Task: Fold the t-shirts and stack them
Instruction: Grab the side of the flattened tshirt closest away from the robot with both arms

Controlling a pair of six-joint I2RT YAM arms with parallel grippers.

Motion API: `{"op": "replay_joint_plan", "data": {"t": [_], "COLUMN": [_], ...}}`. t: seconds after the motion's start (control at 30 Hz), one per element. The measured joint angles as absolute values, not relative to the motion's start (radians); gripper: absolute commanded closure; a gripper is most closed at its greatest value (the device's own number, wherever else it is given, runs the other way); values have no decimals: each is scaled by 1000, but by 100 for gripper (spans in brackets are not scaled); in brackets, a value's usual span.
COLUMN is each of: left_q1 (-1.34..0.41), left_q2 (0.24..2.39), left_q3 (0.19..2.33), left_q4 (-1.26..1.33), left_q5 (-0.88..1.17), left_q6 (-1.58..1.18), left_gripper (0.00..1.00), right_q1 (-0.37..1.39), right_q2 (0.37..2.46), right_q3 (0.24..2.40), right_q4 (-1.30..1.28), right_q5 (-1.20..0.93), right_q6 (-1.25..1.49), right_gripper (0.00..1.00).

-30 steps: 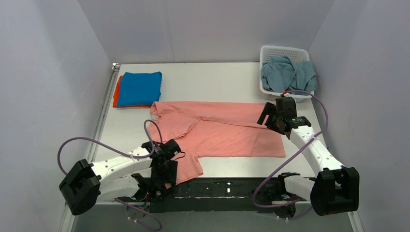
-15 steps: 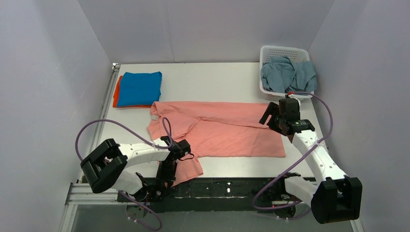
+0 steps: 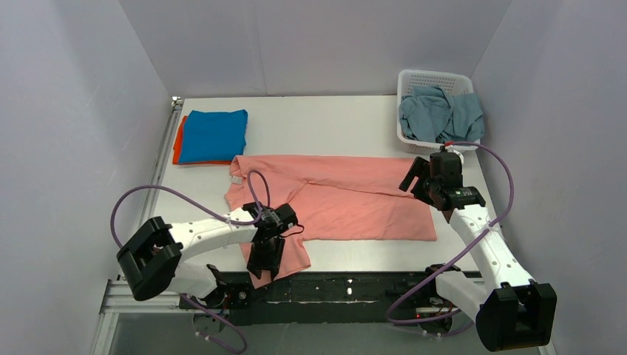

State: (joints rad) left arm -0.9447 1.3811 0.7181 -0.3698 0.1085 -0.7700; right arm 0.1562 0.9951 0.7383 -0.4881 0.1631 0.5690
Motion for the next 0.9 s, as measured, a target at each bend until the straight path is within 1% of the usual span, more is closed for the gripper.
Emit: {"op": "replay_joint_plan", "data": {"t": [0.13,0.27,0.37,0.6,0.77,0.9], "left_q1": [-946,-946,-946,-947,-947,-947], "left_q2": [1324,1345,1343,1378,1456,1503], "left_q3": [715,694,669,636,677,702], "left_q4": [-373,-384,-393,-368,-369,-337], "left_q5": [102,100,93,87,93,101], "left_q6": [-793,-811,-823,-808,-765,-744], "left_gripper": [59,52,50,53,58,59], "right_q1": [151,149,146,143,138,137], "right_q2": [995,995,995,995,995,986], "right_q3": [738,738,738,722,721,714], "right_q4": [-499,-499,-499,-499,-505,-505], "right_q5": [167,172,174,174,175,181], "right_q6": [564,557,551,550,550,550], "right_gripper": [12,12,12,12,12,12]}}
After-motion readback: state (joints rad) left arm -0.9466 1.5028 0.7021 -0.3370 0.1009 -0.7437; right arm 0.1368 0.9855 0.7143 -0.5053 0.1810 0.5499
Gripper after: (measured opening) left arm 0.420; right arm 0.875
